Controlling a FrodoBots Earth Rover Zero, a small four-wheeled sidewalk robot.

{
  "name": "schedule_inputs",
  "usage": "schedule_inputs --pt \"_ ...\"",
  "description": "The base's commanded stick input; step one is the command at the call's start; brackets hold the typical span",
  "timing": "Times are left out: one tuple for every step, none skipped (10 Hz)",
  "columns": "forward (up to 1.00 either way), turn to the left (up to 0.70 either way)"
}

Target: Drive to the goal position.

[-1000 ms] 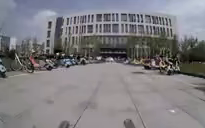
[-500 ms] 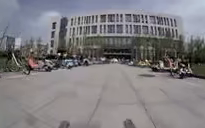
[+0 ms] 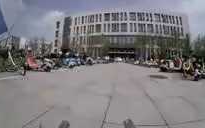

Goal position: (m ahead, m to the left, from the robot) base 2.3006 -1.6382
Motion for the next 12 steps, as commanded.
schedule_inputs --pt "1.00 0.00" --pt "1.00 0.00" --pt "1.00 0.00" --pt "1.00 0.00" --pt "1.00 0.00" --pt "1.00 0.00" --pt "1.00 0.00" --pt "1.00 0.00" --pt "1.00 0.00" --pt "1.00 0.00" --pt "1.00 -0.09" --pt "1.00 -0.24"
